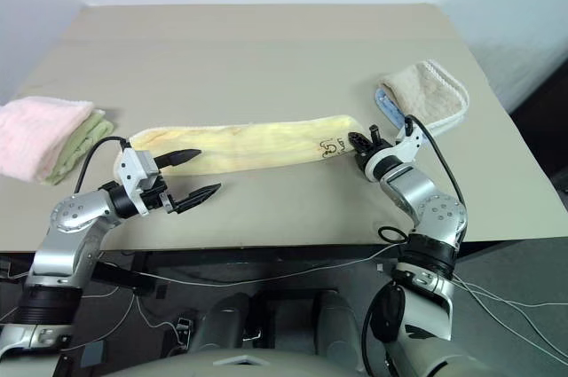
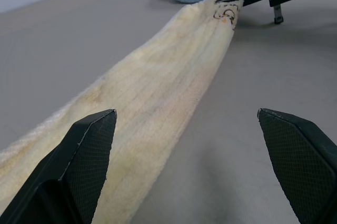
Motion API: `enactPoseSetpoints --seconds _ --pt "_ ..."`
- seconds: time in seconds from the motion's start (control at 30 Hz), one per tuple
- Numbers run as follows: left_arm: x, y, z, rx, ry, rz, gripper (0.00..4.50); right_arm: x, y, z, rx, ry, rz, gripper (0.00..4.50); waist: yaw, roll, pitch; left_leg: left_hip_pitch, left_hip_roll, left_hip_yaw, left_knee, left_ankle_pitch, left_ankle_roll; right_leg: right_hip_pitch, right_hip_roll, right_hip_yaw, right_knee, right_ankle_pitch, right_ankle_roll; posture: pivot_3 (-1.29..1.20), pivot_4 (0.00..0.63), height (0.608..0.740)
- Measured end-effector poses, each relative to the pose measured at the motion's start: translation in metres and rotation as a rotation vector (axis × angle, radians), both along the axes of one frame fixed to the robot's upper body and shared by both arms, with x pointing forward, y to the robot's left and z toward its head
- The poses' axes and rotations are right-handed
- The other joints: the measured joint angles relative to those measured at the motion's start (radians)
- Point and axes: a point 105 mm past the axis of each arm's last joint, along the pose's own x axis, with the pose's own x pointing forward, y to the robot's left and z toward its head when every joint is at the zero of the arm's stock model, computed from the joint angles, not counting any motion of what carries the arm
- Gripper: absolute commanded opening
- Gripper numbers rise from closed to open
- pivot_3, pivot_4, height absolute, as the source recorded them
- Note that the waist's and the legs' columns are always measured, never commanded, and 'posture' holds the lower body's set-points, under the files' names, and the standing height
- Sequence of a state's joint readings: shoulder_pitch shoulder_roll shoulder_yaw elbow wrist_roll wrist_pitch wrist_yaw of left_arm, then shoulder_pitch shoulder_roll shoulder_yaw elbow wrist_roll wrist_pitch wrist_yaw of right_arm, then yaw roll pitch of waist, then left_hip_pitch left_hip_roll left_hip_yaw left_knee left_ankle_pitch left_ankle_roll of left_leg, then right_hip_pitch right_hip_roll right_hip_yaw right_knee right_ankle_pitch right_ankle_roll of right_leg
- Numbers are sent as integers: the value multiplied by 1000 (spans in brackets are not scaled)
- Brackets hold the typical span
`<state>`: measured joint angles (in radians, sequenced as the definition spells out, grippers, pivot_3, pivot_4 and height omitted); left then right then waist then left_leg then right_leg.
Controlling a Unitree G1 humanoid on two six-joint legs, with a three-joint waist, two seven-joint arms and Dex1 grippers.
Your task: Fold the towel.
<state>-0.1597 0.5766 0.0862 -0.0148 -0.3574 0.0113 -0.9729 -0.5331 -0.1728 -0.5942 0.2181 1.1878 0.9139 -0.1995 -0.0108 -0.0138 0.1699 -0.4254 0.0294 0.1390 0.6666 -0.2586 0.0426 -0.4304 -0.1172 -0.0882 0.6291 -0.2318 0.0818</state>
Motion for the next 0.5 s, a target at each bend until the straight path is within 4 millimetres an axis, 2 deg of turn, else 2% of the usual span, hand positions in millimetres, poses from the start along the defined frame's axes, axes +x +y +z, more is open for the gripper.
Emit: enactPoseSetpoints --seconds 0.13,0.2,0.3,0.4,0.5 --pt "0 1 -1 0 3 2 4500 2 -41 6 -108 -8 -83 37 1 2 1 -1 -2 0 0 -1 2 0 -2 0 -1 0 0 0 150 740" --pt "0 1 -1 1 4 3 4500 3 -58 17 -168 -43 -113 37 -5 4 2 -2 -2 0 0 -1 2 -1 -1 0 -1 0 0 0 150 740" --pt "1 1 -2 3 5 6 4500 5 -65 39 -289 -119 -94 37 -11 4 3 -2 0 1 -1 -1 2 -2 0 0 -1 0 0 0 150 740" --pt "1 -1 -4 1 4 5 4500 7 -50 56 -481 -204 -9 37 -12 5 3 -2 1 1 -1 -1 1 -3 1 1 -1 0 1 0 150 740" --pt "1 -4 -6 4 3 -2 4500 6 -11 67 -660 -315 154 37 -9 5 3 -2 0 1 -1 -1 1 -3 0 1 -1 0 1 0 150 740"
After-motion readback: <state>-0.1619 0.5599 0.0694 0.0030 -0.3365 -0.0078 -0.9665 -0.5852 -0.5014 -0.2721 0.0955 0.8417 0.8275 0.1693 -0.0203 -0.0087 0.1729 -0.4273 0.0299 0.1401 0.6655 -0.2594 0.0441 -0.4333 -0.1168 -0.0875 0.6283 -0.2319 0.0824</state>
